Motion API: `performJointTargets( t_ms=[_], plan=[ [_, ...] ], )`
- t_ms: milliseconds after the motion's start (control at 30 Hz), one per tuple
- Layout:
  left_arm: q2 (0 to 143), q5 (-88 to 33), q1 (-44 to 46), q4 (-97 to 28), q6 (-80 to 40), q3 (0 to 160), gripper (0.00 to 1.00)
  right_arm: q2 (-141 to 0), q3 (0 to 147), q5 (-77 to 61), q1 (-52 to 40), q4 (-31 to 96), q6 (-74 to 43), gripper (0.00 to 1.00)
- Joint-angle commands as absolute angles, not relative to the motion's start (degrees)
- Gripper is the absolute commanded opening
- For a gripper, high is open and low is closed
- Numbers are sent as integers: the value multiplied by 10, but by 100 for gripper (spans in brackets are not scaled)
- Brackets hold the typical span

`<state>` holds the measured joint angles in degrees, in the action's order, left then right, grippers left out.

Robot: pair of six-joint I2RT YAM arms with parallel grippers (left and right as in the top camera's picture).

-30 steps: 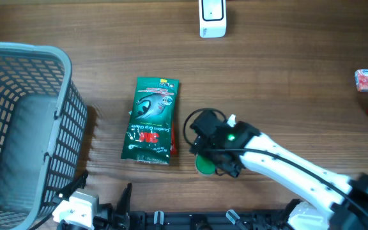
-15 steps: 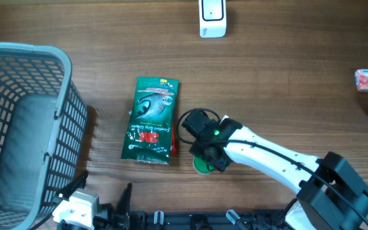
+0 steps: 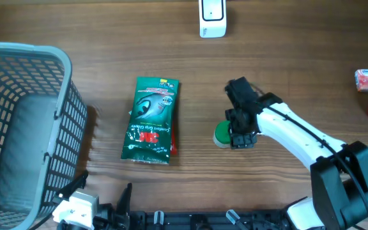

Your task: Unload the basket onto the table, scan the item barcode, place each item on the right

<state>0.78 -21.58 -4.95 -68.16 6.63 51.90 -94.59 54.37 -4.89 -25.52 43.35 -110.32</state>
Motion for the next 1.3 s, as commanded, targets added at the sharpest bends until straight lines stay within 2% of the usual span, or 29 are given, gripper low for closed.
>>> performJointTargets(
  t_ms=[0,33,133,267,367,467,500,533,567,633,667,900,1133,1267],
  plan=[
    [4,-225,-47,-680,73,517,100,-954,548,-43,-254,405,-1186,75],
    [4,-225,-47,-680,73,517,100,-954,548,-44,-254,391,-1186,75],
    [4,-225,-47,-680,73,517,100,-945,548,-51,-254,375,-1184,88],
    [4,-225,-47,-680,73,517,100,-894,552,-60,-254,377,-1117,98],
    [4,-225,-47,-680,73,517,100,-827,556,-85,-254,389,-1092,98],
    [4,-225,-47,-680,73,517,100,-744,556,-7,-254,428,-1058,98],
    [4,-225,-47,-680,73,517,100,-718,556,37,-254,432,-996,98],
    [4,-225,-47,-680,73,517,100,-684,555,77,-254,398,-740,100],
    [4,-225,-47,-680,73,517,100,-675,555,29,-255,356,-451,100],
    [4,-225,-47,-680,73,517,100,-678,555,-42,-255,359,-248,100],
    [4,-225,-47,-680,73,517,100,-682,555,-51,-255,368,-205,100],
    [4,-225,-47,-680,73,517,100,-792,555,-72,-263,352,-90,100],
    [4,-225,-47,-680,73,517,100,-872,555,-33,-337,322,-92,100],
    [4,-225,-47,-680,73,517,100,-922,555,101,-354,350,-152,100]
  ],
)
